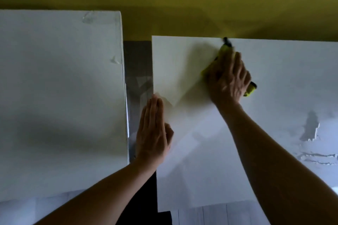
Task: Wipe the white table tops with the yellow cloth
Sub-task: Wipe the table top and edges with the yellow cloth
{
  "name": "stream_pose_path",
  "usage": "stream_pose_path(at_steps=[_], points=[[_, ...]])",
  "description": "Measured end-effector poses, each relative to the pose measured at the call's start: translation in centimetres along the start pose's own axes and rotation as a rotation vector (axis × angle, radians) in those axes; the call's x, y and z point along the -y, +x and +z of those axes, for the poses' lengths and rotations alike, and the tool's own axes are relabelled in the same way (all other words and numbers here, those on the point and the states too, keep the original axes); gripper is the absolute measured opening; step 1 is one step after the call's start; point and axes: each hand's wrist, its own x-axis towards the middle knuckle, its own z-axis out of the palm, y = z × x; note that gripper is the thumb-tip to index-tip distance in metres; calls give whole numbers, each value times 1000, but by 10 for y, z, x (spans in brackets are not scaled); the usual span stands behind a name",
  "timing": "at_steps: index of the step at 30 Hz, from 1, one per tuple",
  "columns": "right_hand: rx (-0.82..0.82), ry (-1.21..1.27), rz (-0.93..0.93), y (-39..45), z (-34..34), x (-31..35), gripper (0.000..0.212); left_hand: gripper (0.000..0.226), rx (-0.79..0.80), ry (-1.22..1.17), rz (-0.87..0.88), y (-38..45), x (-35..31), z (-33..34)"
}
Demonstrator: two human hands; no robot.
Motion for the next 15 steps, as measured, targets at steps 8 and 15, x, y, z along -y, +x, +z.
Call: stream_pose_path(at_steps=[8, 15], points=[[-19, 134, 123, 28, 18, 24, 71, 85, 41, -110, -116, -3, -13, 6], [148, 262, -506, 18, 46, 135, 60, 81, 66, -40, -114, -4, -11, 11]])
